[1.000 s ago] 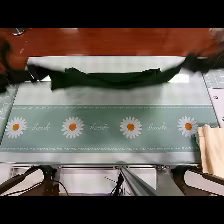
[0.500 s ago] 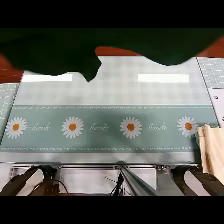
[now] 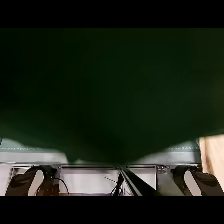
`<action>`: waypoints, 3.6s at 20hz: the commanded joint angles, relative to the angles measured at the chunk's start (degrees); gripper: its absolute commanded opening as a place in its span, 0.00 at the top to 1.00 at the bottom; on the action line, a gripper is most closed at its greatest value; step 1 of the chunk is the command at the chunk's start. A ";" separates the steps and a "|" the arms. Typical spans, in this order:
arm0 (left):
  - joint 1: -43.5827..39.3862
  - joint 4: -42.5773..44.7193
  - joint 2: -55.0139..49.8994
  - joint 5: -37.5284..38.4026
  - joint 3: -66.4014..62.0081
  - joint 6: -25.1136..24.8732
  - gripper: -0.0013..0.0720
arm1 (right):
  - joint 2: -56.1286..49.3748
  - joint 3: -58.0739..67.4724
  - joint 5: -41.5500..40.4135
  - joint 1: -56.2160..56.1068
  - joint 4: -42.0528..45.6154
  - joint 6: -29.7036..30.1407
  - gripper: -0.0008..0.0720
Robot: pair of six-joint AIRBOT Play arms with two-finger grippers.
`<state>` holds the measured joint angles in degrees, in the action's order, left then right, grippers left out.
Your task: Fold the shirts.
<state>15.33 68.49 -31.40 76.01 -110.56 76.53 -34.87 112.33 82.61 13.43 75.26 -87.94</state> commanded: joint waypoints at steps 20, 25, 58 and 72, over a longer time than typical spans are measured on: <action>-13.09 -7.69 -58.93 -36.24 26.97 7.65 0.95 | -60.52 -22.77 -28.50 -0.09 -26.71 12.87 0.95; -13.66 -9.92 -71.41 -31.82 18.60 12.76 0.95 | -74.16 -9.29 -26.12 -0.09 -28.85 7.54 0.95; -2.19 -3.34 -61.75 13.86 34.01 -1.16 0.02 | -58.97 -28.46 -3.52 6.05 -1.62 2.21 0.14; 16.22 -27.30 -33.51 -12.22 86.58 -15.43 0.02 | -24.13 -77.42 -20.72 7.04 -25.11 13.29 0.14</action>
<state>33.21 44.75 -65.73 65.84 -27.51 62.83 -60.60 37.12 62.65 20.49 53.10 -75.59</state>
